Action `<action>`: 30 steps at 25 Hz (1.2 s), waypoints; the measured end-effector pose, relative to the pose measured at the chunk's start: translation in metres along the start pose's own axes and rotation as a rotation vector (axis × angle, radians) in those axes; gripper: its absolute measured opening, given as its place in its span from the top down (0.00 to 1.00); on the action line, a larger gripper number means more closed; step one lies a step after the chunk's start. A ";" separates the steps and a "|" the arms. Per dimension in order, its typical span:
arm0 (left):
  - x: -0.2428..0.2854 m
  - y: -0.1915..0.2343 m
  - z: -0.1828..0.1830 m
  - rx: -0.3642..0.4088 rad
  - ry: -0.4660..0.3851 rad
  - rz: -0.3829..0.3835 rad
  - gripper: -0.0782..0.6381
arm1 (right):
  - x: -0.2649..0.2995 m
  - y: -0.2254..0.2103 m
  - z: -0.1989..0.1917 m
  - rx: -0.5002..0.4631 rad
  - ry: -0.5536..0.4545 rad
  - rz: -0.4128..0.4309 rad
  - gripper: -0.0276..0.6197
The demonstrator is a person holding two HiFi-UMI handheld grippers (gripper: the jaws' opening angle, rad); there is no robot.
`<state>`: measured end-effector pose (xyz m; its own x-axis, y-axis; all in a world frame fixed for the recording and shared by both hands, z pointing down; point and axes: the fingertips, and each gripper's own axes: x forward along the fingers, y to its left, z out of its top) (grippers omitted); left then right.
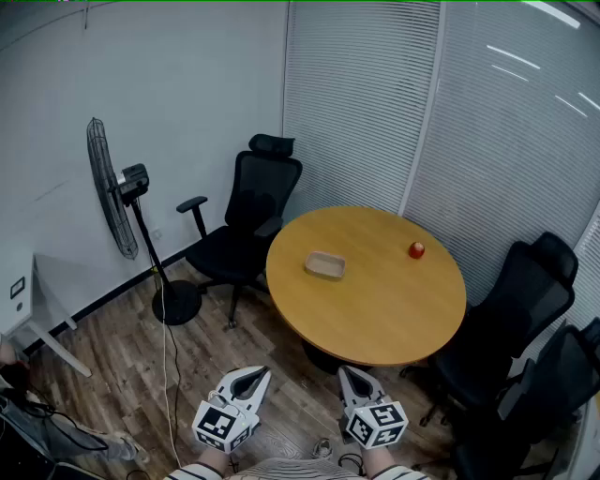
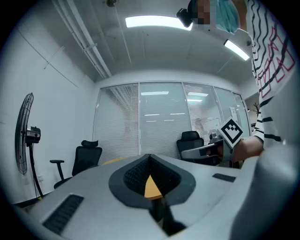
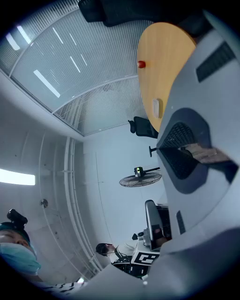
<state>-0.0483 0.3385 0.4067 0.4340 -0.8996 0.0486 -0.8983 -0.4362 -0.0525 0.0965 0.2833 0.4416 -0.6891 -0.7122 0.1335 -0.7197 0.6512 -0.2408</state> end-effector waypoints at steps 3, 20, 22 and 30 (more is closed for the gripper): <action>-0.003 -0.003 -0.005 -0.008 0.010 -0.023 0.86 | 0.000 0.006 -0.006 0.034 0.008 0.021 0.92; 0.086 0.019 -0.049 -0.160 0.083 -0.042 0.67 | 0.066 -0.069 -0.019 0.123 0.074 0.015 0.60; 0.110 0.029 -0.050 -0.162 0.085 -0.025 0.67 | 0.083 -0.086 -0.012 0.123 0.076 0.033 0.60; 0.190 0.055 -0.057 -0.179 0.096 0.049 0.67 | 0.142 -0.157 0.007 0.123 0.106 0.084 0.60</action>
<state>-0.0192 0.1447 0.4696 0.3887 -0.9098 0.1454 -0.9197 -0.3737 0.1205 0.1129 0.0783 0.4922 -0.7561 -0.6208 0.2069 -0.6479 0.6656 -0.3704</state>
